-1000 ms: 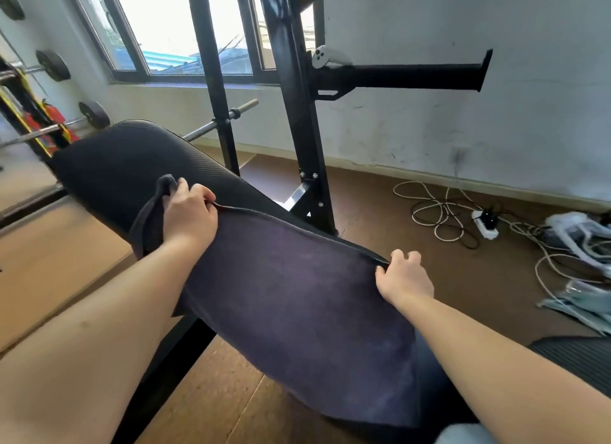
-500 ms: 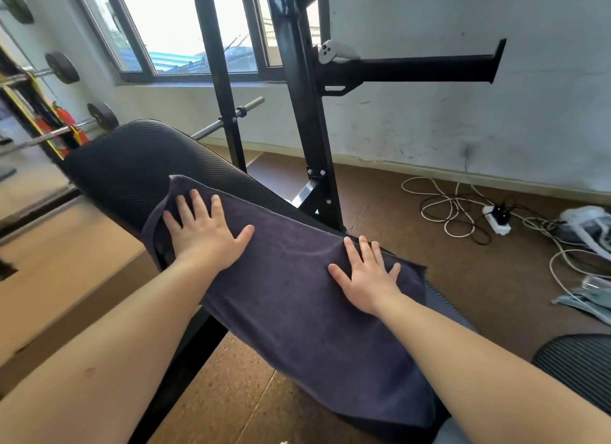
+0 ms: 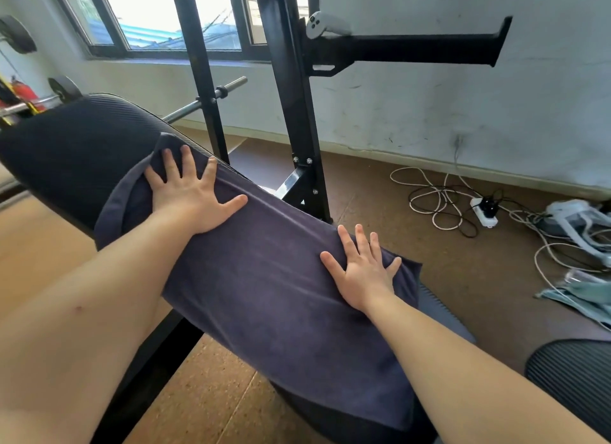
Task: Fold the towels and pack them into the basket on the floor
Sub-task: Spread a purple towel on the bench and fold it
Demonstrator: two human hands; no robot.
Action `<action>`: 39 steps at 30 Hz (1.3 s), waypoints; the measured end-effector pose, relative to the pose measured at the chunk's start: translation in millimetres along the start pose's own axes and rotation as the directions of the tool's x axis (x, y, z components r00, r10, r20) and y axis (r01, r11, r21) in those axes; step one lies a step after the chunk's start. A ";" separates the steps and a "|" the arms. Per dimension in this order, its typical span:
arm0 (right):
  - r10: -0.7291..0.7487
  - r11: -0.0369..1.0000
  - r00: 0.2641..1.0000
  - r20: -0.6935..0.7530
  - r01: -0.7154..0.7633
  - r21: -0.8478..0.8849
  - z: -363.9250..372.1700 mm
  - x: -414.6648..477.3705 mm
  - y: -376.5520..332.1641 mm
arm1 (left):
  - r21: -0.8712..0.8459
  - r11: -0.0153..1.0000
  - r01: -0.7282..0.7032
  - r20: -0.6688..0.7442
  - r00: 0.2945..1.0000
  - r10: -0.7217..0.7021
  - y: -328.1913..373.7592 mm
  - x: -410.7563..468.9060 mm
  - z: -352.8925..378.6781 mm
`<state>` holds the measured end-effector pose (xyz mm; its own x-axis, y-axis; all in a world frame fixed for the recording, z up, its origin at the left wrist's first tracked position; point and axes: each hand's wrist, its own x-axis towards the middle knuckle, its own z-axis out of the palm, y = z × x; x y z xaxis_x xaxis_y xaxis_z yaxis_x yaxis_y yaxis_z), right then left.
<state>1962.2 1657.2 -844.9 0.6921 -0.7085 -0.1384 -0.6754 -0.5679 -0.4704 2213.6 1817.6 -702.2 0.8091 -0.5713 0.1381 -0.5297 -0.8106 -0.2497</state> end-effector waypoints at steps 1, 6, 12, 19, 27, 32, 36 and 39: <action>0.008 1.000 1.000 0.009 -0.008 0.002 -1.1 -0.4 -0.4 | -0.018 1.000 -0.023 -0.011 1.000 0.023 -0.8 1.3 0.4; 0.039 0.999 0.999 0.011 -0.038 -0.023 -5.5 -5.1 -4.8 | -0.228 0.961 -0.158 -0.211 0.971 0.109 -14.6 -14.9 -2.6; -0.331 0.943 0.934 -0.131 0.330 -0.035 -15.4 -2.6 -62.1 | -0.196 0.980 -0.039 -0.128 0.992 0.014 -23.1 -52.6 -8.4; -0.555 0.831 0.829 -0.070 0.556 0.006 -9.1 -6.5 -162.8 | -0.175 0.974 0.143 -0.032 0.988 -0.151 -34.2 -76.2 -13.5; -0.654 0.757 0.756 -0.040 0.653 -0.039 -8.8 16.4 -230.4 | -0.067 0.992 0.108 -0.013 0.994 -0.109 -74.6 -58.5 -2.5; -0.687 0.727 0.725 -0.059 0.683 -0.073 -21.6 47.9 -270.3 | -0.103 0.991 0.083 -0.053 0.995 -0.089 -96.4 -40.8 -0.2; -0.597 0.796 0.801 0.043 0.599 -0.091 -29.2 76.3 -297.8 | -0.115 0.985 0.127 -0.119 0.983 -0.141 -96.8 -43.6 0.2; -0.547 0.830 0.835 0.069 0.551 -0.090 -24.9 82.1 -307.7 | -0.043 0.991 0.130 -0.210 0.968 -0.136 -87.6 -55.1 1.2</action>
<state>2220.5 1763.4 -689.8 0.9642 -0.2521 0.0817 -0.2022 -0.8993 -0.3879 2215.6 1920.2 -689.2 0.8017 -0.4701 0.3692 -0.4307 -0.8826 -0.1886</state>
